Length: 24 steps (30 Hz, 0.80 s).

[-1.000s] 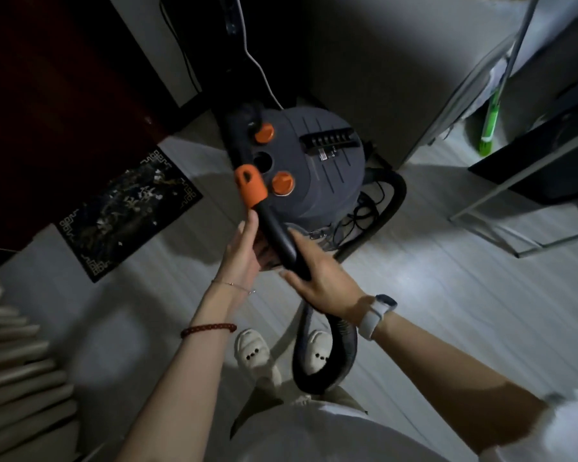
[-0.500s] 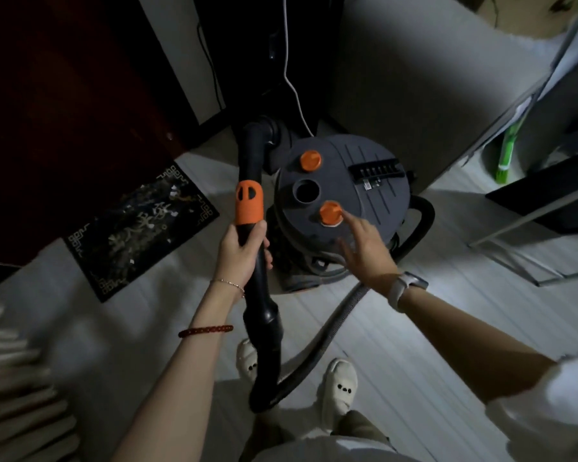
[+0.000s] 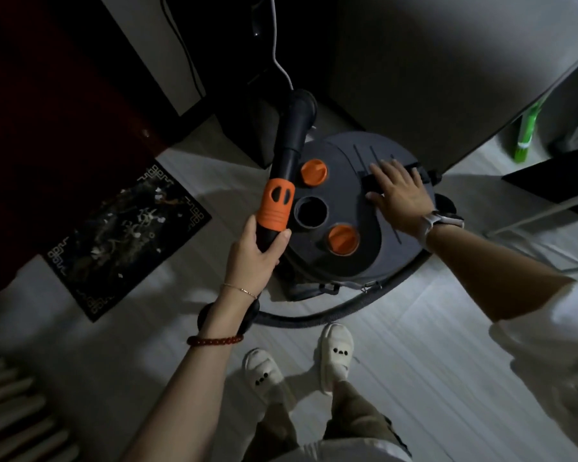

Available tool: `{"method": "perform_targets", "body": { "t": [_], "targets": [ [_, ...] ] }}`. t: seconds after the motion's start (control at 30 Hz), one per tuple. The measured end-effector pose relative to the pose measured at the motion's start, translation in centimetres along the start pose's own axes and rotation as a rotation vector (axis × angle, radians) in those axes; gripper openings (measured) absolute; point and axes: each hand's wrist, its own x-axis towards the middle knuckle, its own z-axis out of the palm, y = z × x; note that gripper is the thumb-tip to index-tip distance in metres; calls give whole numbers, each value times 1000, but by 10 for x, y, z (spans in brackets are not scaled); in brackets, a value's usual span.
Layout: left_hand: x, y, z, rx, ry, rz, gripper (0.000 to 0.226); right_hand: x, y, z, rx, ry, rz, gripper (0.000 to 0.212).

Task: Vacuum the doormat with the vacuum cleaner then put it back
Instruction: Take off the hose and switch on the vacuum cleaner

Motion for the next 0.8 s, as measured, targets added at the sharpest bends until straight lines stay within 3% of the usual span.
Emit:
{"method": "perform_targets", "body": {
  "t": [0.1,0.17,0.23,0.4,0.63,0.8],
  "targets": [
    [8,3,20,25,17,-42,19,8,23,-10,-28,-102,-175,64],
    [13,7,31,33,47,-77,19,8,35,-16,-149,-47,-248,64],
    [17,13,39,40,80,-97,19,12,42,-18,-245,34,-285,61],
    [19,27,51,37,92,-140,16,18,43,-19,-192,-31,-325,61],
    [13,28,44,68,102,-175,18,9,26,-14,-157,45,-259,59],
    [7,28,46,80,142,-205,18,2,9,-7,-133,12,-179,63]
  ]
}}
